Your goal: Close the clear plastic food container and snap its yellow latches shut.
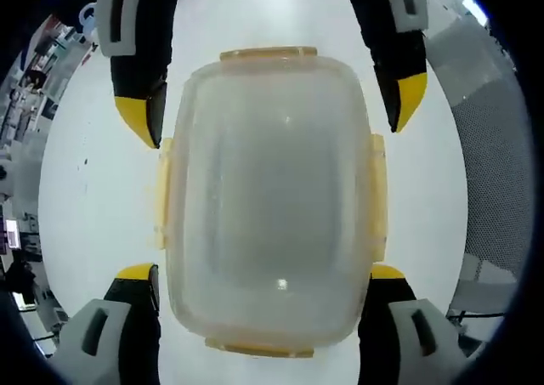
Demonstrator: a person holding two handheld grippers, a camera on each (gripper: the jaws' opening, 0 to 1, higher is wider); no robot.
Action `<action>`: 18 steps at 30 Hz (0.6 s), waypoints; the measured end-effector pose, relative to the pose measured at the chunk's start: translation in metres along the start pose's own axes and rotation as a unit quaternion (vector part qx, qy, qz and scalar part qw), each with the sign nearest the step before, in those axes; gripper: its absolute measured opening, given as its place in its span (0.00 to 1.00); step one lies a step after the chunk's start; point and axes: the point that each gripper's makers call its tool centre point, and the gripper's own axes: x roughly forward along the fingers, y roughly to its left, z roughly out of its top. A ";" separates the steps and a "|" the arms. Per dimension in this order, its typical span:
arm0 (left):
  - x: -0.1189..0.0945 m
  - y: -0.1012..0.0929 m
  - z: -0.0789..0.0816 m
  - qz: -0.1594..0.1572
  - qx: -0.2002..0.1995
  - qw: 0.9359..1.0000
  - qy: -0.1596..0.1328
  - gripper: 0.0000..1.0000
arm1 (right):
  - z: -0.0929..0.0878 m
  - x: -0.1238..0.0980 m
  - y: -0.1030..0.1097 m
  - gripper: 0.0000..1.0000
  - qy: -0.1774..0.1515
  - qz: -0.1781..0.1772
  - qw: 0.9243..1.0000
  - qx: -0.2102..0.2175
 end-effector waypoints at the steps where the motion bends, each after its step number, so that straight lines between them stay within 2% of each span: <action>1: -0.001 0.000 0.002 -0.004 -0.003 1.000 -0.005 0.99 | -0.002 0.000 -0.001 1.00 0.007 -0.003 1.000 -0.007; 7: -0.002 -0.006 -0.005 -0.005 0.010 1.000 0.008 0.99 | -0.013 0.001 0.004 1.00 0.034 -0.002 0.999 -0.008; 18: -0.011 -0.004 -0.019 0.002 -0.008 1.000 -0.008 0.99 | -0.024 -0.011 0.003 1.00 0.024 -0.023 0.999 0.014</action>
